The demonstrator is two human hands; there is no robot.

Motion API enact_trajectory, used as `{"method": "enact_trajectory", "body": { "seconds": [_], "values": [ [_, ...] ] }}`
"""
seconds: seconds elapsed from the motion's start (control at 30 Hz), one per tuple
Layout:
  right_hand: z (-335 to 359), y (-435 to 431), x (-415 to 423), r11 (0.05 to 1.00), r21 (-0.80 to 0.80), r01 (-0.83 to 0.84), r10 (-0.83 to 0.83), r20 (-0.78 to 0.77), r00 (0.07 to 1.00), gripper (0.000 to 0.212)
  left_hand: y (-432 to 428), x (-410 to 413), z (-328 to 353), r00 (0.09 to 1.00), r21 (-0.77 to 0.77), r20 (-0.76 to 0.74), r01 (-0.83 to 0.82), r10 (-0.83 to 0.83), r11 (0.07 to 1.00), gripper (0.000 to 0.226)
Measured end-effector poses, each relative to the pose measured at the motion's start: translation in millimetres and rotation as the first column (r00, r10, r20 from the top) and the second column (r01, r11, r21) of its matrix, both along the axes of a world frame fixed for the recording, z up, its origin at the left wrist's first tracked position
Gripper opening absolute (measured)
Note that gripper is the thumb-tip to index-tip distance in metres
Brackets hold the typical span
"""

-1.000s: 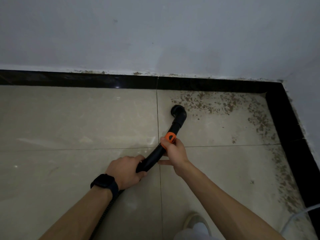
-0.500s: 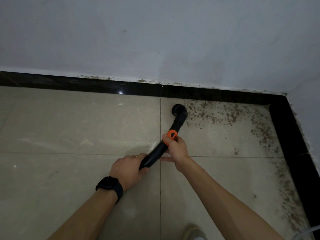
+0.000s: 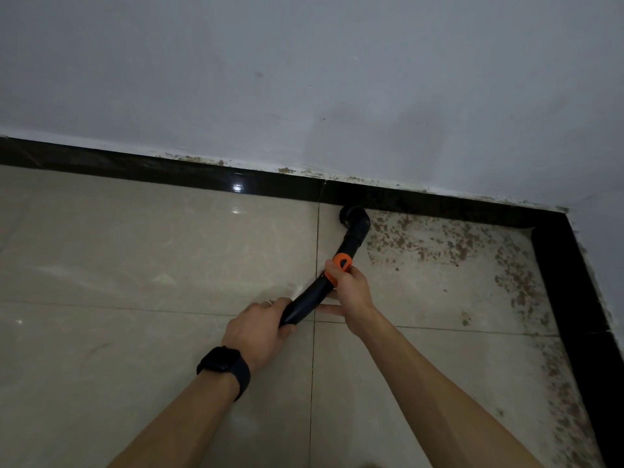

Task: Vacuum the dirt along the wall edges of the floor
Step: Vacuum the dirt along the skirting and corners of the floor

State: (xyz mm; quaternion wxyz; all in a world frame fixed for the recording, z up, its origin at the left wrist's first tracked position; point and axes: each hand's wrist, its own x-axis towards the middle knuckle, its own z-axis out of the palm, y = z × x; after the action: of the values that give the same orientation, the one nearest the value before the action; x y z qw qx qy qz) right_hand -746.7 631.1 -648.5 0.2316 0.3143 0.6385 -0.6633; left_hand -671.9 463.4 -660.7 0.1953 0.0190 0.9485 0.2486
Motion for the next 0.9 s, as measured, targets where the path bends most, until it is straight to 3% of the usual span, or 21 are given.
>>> {"method": "enact_trajectory", "body": {
  "seconds": [0.53,0.9],
  "values": [
    [-4.1,-61.9,2.2,0.994,-0.043,-0.102,0.101,-0.018,0.995,0.035,-57.4,15.5,0.4,0.995,-0.009,-0.009,-0.104,0.103,0.995,0.037],
    [-7.0,-62.6,53.6,0.999,-0.015,0.028,-0.028,0.023,0.999,0.036,-73.9,43.5,13.3,0.996,-0.055,0.060,0.069,-0.065,0.996,0.040]
  ]
}}
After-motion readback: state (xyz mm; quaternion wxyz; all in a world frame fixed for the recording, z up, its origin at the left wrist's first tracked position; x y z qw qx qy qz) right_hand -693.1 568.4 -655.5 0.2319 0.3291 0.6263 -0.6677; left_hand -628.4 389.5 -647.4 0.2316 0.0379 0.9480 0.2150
